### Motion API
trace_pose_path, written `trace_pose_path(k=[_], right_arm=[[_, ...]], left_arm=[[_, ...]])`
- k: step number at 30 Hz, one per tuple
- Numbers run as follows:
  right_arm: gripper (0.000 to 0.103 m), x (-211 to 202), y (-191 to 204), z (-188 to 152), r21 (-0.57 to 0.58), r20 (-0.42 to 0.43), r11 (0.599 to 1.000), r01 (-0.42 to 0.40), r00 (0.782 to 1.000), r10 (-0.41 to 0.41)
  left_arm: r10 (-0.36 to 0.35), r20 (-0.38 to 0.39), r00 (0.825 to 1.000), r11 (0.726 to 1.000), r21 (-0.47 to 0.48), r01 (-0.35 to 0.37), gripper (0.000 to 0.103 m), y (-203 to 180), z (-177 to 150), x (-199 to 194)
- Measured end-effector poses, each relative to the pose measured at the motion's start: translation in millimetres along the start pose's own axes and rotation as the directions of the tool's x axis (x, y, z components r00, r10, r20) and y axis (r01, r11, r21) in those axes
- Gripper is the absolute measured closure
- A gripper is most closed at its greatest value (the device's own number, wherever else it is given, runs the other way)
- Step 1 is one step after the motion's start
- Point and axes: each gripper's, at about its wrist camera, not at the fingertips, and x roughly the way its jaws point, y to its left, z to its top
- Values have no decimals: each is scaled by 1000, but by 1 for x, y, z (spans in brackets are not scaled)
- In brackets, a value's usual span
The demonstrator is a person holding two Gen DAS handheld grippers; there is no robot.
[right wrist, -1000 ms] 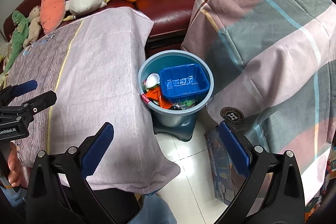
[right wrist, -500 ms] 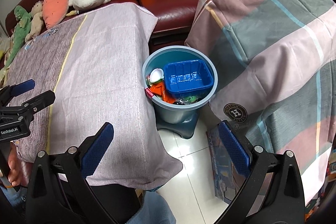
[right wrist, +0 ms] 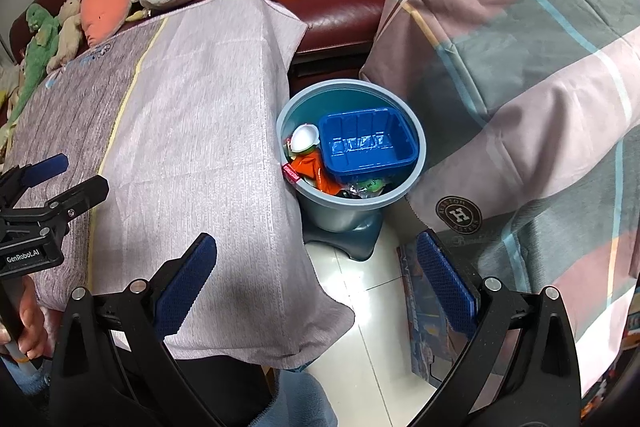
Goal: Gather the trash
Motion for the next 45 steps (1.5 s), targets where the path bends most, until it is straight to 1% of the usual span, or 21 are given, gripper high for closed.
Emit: trace_pose_path(k=[4, 11, 19, 35, 45], right_arm=[[7, 4, 1, 2, 12, -2, 1000, -5, 1000, 5], [7, 18, -5, 7, 45, -23, 999, -9, 1000, 10], [7, 31, -8, 13, 61, -40, 998, -15, 999, 17], [7, 55, -19, 16, 103, -77, 994, -22, 997, 30], [7, 70, -22, 21, 110, -101, 994, -23, 994, 34]], left_arm=[[-37, 1, 999, 999, -16, 37, 4, 5, -1, 3], [34, 6, 999, 999, 13, -34, 4, 3, -4, 11], [49, -27, 998, 999, 13, -49, 4, 3, -3, 28], [87, -63, 994, 996, 35, -84, 4, -7, -3, 53], [101, -84, 991, 994, 39, -98, 4, -5, -4, 66]])
